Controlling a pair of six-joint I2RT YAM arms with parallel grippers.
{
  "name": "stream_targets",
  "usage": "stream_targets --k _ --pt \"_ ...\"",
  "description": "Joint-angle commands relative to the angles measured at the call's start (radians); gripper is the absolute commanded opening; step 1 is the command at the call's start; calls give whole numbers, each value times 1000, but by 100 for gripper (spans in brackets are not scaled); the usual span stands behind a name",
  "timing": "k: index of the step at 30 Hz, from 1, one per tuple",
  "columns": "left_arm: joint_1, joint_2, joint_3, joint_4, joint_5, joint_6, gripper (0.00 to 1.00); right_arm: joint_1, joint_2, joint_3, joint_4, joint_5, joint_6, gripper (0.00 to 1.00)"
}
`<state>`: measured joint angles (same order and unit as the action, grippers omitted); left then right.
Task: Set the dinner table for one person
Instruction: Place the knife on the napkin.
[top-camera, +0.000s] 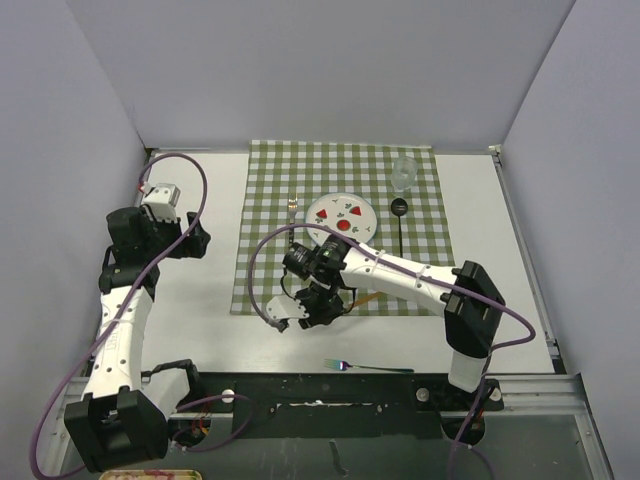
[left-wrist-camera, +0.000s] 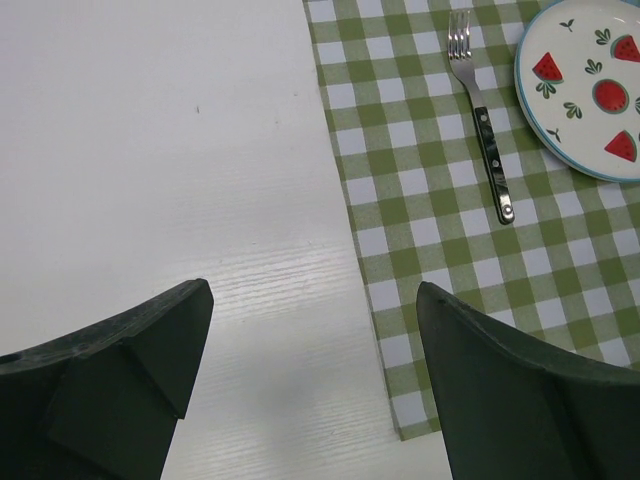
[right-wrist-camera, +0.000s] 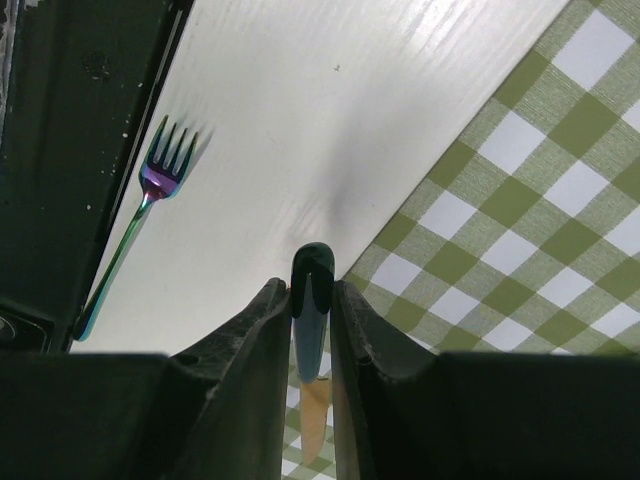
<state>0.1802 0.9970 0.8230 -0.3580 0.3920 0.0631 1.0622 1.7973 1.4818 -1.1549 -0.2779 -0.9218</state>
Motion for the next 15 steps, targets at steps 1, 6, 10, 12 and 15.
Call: stream_targets --k 1,6,10,12,15 --pt "7 -22 -1 68 -10 -2 83 -15 -39 36 -14 -36 -40 0" --pt "6 -25 -7 70 -5 -2 83 -15 -13 70 -65 -37 -60 0" --pt "7 -28 -7 66 -7 -1 83 -20 -11 94 -82 -41 -59 0" --pt "7 -29 -6 65 -9 0 83 -34 -19 115 -87 -48 -55 0" --pt "7 -25 -5 66 -6 -3 83 -52 -39 135 -91 -59 -60 0"
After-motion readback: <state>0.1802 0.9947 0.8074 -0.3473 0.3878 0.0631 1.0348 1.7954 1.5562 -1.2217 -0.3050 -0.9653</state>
